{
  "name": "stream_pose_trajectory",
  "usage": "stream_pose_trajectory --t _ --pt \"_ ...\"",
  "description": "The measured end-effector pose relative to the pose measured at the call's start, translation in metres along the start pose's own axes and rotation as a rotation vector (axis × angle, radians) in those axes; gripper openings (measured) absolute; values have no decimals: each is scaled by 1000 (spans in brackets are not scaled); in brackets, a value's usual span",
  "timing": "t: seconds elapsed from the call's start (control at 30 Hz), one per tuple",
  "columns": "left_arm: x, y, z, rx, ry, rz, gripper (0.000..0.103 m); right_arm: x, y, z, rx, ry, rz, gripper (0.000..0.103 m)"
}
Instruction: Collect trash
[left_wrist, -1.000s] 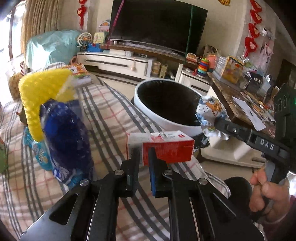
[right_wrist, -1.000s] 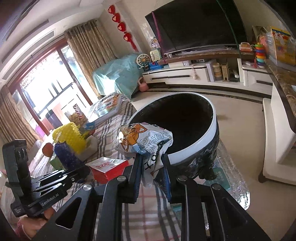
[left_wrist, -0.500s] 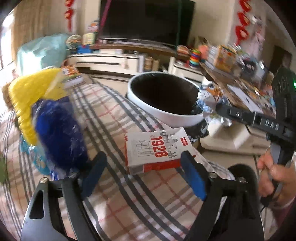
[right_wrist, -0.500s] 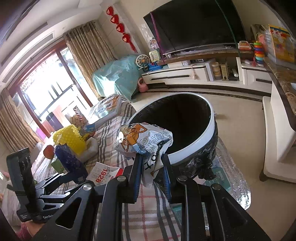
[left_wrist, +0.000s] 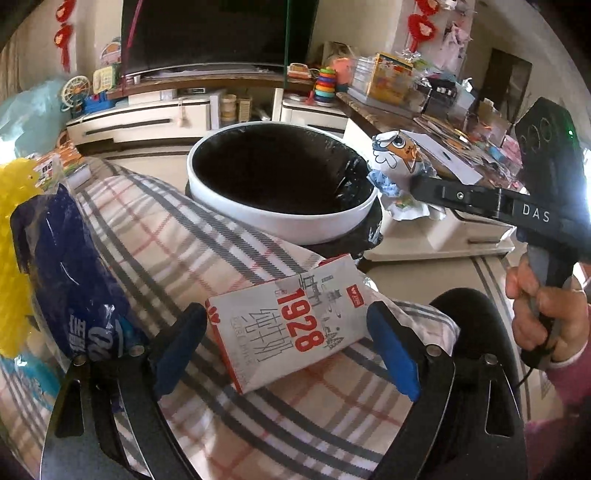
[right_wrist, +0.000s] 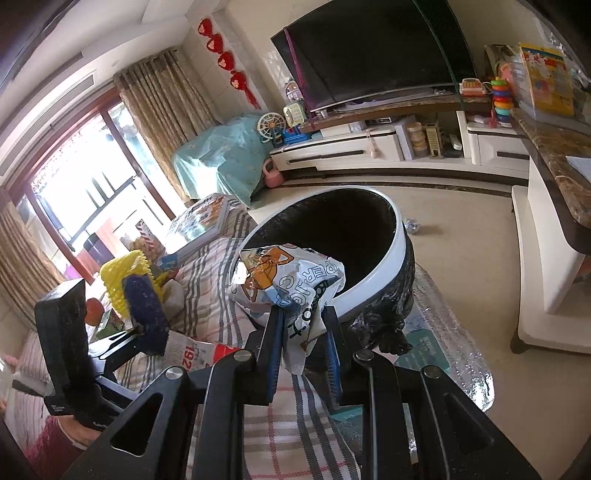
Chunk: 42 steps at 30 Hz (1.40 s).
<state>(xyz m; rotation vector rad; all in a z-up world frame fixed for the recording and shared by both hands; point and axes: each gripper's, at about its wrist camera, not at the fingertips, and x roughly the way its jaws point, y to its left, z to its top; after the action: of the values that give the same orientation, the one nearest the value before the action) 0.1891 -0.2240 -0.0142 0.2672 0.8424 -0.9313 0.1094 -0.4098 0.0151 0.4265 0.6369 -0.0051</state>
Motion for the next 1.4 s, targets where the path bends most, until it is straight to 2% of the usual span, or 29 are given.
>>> stream_pose_trajectory --t 0.1,0.2,0.27,0.3,0.4,0.53,0.7,0.73,0.77,0.83,0.87,1.1,1.13,1.17,1.23,1.4 --pt "-3 -3 -3 22 -14 -4 88 -1 0 1 1 -3 -7 21" --pt "-9 -1 -8 13 -30 -5 67 0 0 0 6 -1 -9 21" --pt "-14 5 -8 -29 -44 -27 46 1 0 -1 6 3 -6 21" --pt "-18 7 -9 -45 -54 -34 41 2 2 -1 4 5 -3 21" --pt "-27 5 -15 -47 -70 -37 13 3 4 -2 -1 6 4 21" --pt "-33 -12 -24 13 -60 -30 12 4 6 -3 0 9 11 21" --pt "-28 -13 -31 9 -18 -21 15 6 5 -11 15 20 13 21" --pt "-28 -14 -33 13 -14 -4 23 6 5 -12 18 20 14 21" --pt "-27 -14 -33 17 -9 18 45 5 5 -14 20 20 15 21" --pt "-25 -14 -31 26 -8 84 72 3 5 -15 21 19 16 21" --pt "-25 -14 -30 32 -15 81 73 3 5 -15 23 18 16 21" --pt "-13 -18 -16 93 -12 -19 73 0 1 -12 30 8 9 21" --pt "-9 -20 -16 108 -4 -40 69 0 0 -12 34 9 8 21" --pt "-7 -23 -15 122 3 -57 54 0 -1 -13 36 9 7 21" --pt "-3 -29 -17 153 19 -83 40 0 -2 -13 37 9 3 21" --pt "-7 -41 -19 184 -1 -89 35 0 -5 -14 42 11 -3 21"
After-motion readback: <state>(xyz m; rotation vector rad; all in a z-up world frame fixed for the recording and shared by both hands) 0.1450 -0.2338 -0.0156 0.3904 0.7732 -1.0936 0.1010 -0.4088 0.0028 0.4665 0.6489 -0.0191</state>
